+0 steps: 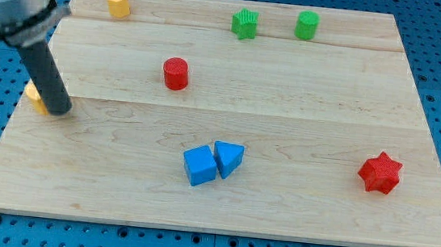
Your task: Move yellow heart slightly upwards
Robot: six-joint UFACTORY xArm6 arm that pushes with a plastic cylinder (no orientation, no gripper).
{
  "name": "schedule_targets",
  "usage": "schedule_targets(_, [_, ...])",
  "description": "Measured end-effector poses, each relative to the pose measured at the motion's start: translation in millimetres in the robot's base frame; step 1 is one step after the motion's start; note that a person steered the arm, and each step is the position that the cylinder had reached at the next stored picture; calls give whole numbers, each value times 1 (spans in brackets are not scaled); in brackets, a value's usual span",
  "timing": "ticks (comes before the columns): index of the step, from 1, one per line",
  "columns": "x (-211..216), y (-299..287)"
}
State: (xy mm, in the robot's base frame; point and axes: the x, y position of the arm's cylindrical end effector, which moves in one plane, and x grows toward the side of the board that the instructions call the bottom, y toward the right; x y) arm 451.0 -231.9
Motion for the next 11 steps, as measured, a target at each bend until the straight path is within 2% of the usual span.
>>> schedule_targets(1, [40, 8])
schedule_targets(2, [39, -43])
schedule_targets(4, [-45, 28])
schedule_targets(5, [-4, 44])
schedule_targets(6, [39, 2])
schedule_targets(7, [-22, -15])
schedule_targets(9, [-66, -23])
schedule_targets(10, [-50, -58])
schedule_targets(11, [-72, -9])
